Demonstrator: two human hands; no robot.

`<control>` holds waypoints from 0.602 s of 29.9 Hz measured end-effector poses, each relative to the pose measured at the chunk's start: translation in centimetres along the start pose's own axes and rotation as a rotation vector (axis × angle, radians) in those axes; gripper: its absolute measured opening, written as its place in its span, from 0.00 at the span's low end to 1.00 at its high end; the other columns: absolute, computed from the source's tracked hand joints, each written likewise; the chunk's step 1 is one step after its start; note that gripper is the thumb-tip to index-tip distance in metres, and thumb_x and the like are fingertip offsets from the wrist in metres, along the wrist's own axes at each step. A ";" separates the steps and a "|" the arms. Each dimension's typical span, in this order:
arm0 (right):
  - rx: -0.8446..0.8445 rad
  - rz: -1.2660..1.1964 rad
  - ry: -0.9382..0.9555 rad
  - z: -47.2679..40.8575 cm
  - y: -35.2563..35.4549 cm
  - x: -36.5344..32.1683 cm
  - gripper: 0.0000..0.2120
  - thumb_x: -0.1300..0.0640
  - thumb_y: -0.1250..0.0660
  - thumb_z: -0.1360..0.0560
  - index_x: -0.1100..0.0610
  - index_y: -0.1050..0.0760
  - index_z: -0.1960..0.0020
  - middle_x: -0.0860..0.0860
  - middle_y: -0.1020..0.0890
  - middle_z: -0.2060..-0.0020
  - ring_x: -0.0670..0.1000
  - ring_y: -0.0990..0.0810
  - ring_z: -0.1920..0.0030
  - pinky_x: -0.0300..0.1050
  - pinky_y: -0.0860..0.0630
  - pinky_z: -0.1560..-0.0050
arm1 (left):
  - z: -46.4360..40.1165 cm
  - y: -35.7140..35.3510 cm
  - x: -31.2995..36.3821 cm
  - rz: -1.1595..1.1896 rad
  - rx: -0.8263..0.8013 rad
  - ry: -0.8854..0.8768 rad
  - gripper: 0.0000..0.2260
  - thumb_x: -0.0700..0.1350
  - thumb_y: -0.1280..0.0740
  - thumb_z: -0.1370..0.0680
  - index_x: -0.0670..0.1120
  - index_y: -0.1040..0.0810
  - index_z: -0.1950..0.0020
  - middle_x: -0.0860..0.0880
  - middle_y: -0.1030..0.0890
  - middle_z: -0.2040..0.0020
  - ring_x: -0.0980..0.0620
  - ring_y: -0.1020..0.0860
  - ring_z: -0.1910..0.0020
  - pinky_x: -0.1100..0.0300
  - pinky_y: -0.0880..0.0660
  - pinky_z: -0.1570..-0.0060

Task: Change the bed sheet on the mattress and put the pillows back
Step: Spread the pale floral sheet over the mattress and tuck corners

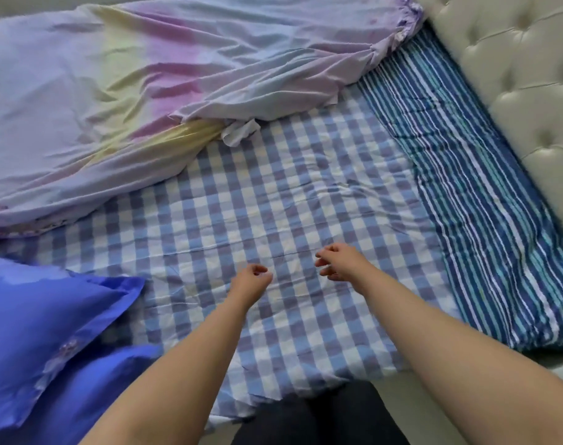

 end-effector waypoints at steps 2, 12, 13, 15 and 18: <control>-0.018 0.064 0.022 -3.8 0.1 -1.9 0.08 0.55 0.41 0.19 0.58 0.26 0.52 0.55 0.20 0.54 0.49 0.23 0.64 0.42 0.27 0.61 | -3.4 1.0 1.2 -0.077 0.105 0.039 0.12 0.57 0.34 0.25 0.56 0.27 0.44 0.51 0.26 0.40 0.45 0.28 0.39 0.44 0.30 0.39; -0.017 0.958 0.303 -25.2 -4.9 -10.2 0.27 0.52 0.38 0.23 0.50 0.41 0.26 0.53 0.38 0.28 0.58 0.38 0.30 0.55 0.30 0.37 | -17.0 7.1 4.6 -0.385 0.414 0.049 0.20 0.49 0.39 0.20 0.50 0.36 0.28 0.49 0.50 0.23 0.45 0.45 0.25 0.41 0.44 0.29; 0.002 0.960 0.331 -26.6 -5.6 -11.0 0.28 0.51 0.37 0.23 0.49 0.42 0.26 0.52 0.38 0.27 0.58 0.40 0.29 0.58 0.33 0.35 | -18.1 7.6 4.4 -0.366 0.434 0.057 0.19 0.48 0.39 0.20 0.50 0.35 0.29 0.49 0.48 0.23 0.45 0.44 0.26 0.41 0.43 0.29; 0.021 0.985 0.361 -30.3 -7.2 -12.0 0.30 0.50 0.36 0.24 0.49 0.43 0.25 0.52 0.40 0.27 0.59 0.42 0.28 0.61 0.35 0.34 | -20.9 7.9 3.1 -0.273 0.473 0.125 0.17 0.46 0.39 0.21 0.49 0.32 0.32 0.49 0.44 0.25 0.45 0.41 0.28 0.43 0.40 0.31; -0.036 1.097 0.301 -34.8 -9.7 -11.7 0.40 0.46 0.32 0.27 0.44 0.53 0.24 0.52 0.53 0.23 0.64 0.54 0.25 0.66 0.38 0.32 | -24.0 6.4 1.0 -0.228 0.446 0.176 0.16 0.47 0.39 0.21 0.50 0.32 0.34 0.49 0.43 0.26 0.45 0.40 0.29 0.43 0.38 0.34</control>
Point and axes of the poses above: each hand's wrist, its own z-axis away from the middle knuckle, its own y-axis out of the back of the hand, x = y × z, the point moved 5 cm from there along -z, towards the middle knuckle
